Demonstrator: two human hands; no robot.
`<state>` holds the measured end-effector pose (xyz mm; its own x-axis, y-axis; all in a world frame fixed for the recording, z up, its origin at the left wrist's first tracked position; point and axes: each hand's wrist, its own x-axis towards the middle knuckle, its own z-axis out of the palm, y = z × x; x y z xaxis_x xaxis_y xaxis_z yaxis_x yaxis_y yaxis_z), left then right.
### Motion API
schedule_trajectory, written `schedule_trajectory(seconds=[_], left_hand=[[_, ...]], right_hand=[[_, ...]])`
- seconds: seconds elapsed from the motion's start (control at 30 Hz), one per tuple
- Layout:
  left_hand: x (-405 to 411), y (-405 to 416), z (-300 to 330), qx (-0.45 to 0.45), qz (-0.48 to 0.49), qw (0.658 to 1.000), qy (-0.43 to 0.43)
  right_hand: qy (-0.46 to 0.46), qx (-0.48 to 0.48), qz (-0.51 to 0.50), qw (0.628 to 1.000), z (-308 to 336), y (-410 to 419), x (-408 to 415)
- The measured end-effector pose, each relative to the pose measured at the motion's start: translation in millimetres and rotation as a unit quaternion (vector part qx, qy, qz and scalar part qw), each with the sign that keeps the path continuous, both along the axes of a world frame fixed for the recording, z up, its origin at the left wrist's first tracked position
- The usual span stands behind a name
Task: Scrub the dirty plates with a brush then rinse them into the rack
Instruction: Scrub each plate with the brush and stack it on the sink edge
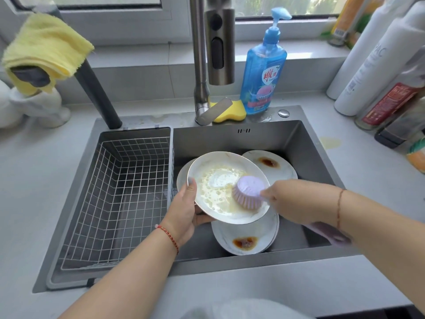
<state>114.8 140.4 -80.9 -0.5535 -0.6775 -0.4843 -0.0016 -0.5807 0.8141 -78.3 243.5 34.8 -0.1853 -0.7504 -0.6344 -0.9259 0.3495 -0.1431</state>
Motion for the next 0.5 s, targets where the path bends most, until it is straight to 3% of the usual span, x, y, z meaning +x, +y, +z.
schedule_trajectory(seconds=[0.13, 0.27, 0.5], left_hand=[[-1.9, 0.1, 0.7, 0.005, -0.004, 1.0, 0.002], [-6.4, 10.3, 0.3, 0.006, -0.033, 0.999, -0.004], [-7.2, 15.2, 3.1, 0.007, -0.03, 1.0, -0.002]], right_hand=[[-0.081, 0.01, 0.002, 0.997, 18.0, 9.4, 24.7], [-0.163, -0.063, -0.069, 0.982, 11.6, -11.3, 38.8], [-0.001, -0.168, -0.129, 0.977, -21.6, -22.6, 17.1]])
